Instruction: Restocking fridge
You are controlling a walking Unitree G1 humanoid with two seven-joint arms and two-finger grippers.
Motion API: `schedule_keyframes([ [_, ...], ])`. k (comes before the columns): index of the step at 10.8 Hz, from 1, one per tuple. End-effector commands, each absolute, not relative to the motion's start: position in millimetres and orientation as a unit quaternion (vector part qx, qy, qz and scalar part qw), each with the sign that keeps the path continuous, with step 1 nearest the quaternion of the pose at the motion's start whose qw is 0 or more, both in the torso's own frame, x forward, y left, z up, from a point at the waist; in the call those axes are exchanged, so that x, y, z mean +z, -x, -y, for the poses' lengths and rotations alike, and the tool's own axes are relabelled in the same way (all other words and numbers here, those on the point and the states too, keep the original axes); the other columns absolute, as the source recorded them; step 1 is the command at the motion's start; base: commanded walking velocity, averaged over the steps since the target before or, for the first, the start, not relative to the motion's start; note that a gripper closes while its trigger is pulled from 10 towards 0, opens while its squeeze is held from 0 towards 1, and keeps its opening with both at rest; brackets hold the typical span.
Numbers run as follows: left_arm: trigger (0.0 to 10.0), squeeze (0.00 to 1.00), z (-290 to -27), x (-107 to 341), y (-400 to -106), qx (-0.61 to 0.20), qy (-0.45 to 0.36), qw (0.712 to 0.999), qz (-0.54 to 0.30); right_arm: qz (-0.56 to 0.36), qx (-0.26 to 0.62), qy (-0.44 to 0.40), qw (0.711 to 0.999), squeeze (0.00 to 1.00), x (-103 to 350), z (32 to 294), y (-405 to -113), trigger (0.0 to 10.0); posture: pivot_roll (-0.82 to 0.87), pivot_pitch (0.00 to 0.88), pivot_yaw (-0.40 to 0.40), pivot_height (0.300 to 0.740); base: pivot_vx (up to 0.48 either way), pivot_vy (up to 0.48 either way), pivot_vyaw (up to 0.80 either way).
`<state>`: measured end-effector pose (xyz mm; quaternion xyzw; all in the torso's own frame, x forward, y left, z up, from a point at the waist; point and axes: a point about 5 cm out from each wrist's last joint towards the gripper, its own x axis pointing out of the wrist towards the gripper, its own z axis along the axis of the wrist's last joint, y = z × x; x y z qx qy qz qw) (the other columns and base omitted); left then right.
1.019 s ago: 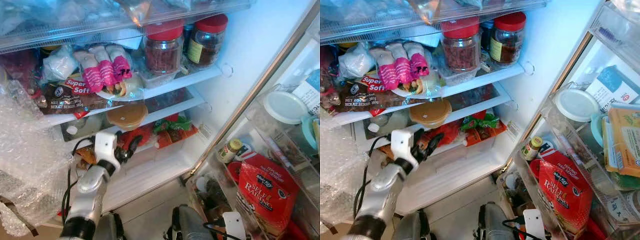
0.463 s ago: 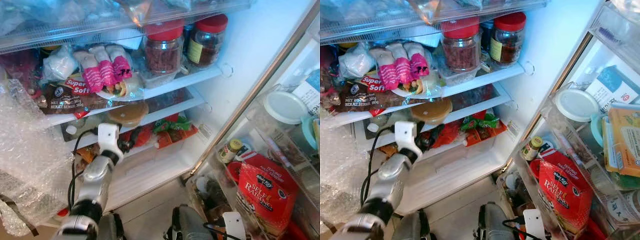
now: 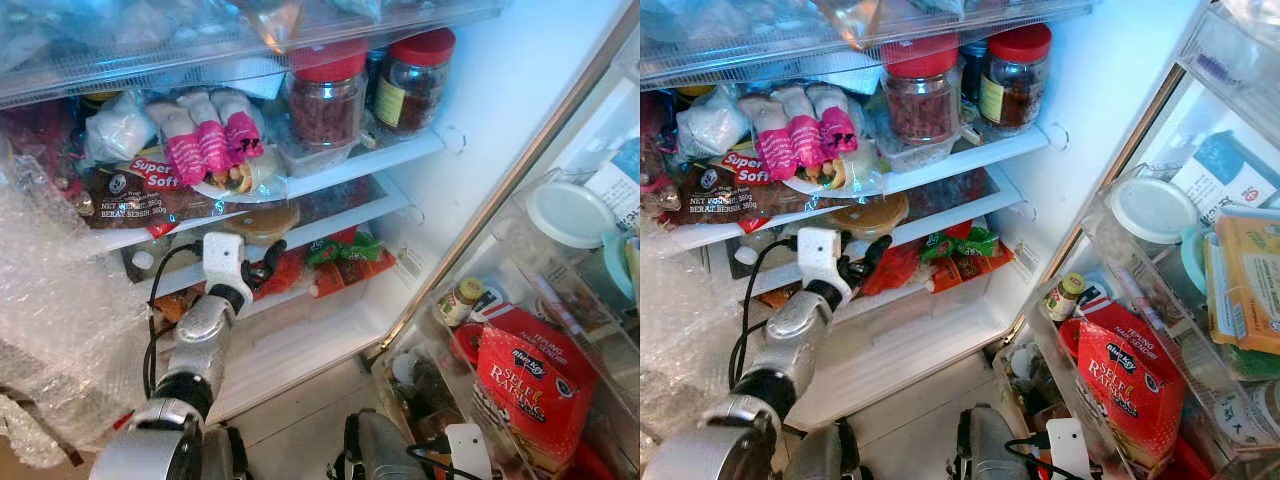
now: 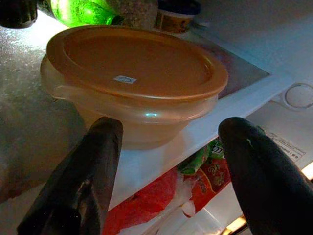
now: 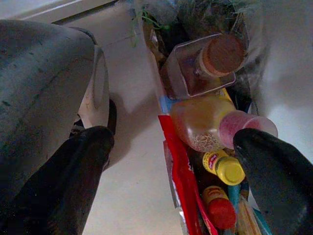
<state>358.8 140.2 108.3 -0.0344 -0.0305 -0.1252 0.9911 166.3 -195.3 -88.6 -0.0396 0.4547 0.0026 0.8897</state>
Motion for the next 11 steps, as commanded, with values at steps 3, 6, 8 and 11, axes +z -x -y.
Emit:
schedule_keyframes([
  [3, 10.0, 0.0, -133, 107, -363, -0.122, 0.032, 0.992, 0.019, -0.482, 0.024, 0.025, 0.875, 0.0, -98, 180, -150, 10.0, -0.19, 0.164, -0.062, 0.639, 0.0, 0.0, 0.0],
  [6, 10.0, 0.0, -134, 108, -362, -0.121, 0.032, 0.992, 0.033, -0.482, 0.024, 0.024, 0.875, 0.0, -98, 180, -150, 10.0, -0.19, 0.171, -0.063, 0.639, 0.0, 0.0, 0.0],
  [8, 10.0, 0.0, -144, 109, -353, -0.134, 0.034, 0.988, 0.068, -0.483, 0.024, 0.023, 0.875, 0.0, -98, 180, -149, 10.0, -0.18, 0.18, -0.06, 0.639, 0.0, 0.0, 0.0],
  [11, 10.0, 0.0, -156, 104, -329, -0.146, 0.007, 0.984, 0.099, -0.484, 0.025, 0.022, 0.875, 0.0, -98, 180, -148, 10.0, -0.17, 0.192, -0.057, 0.639, 0.0, 0.0, 0.0],
])
